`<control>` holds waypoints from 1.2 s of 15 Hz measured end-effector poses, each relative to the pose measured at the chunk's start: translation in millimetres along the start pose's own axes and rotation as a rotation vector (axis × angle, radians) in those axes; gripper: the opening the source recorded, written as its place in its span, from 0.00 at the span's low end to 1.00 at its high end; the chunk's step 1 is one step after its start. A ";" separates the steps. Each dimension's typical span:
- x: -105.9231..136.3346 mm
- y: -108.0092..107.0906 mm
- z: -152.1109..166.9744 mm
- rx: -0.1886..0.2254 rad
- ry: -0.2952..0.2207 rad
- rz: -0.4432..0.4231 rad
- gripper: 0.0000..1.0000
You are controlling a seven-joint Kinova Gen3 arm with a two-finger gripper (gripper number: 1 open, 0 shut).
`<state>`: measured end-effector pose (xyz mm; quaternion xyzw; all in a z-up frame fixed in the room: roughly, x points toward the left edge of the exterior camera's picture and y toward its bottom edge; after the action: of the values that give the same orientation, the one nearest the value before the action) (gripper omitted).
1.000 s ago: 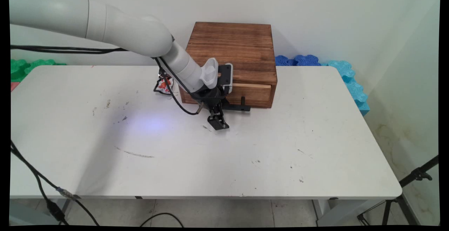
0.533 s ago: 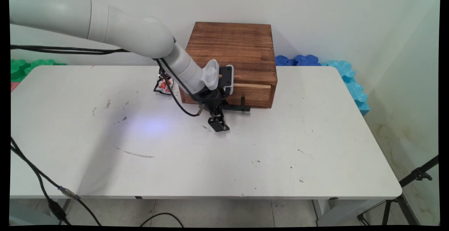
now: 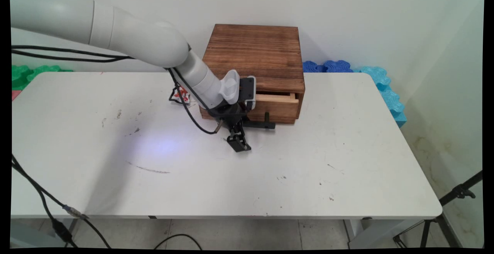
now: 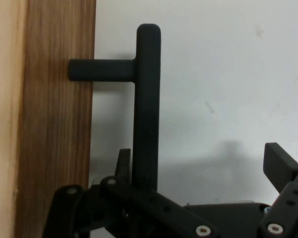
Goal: Open the drawer
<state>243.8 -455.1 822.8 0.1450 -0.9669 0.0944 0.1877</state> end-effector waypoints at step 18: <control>-6.2 88.4 -27.1 -0.114 0.008 0.008 1.00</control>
<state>230.5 -364.1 833.8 0.1299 -0.9705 0.0404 0.1990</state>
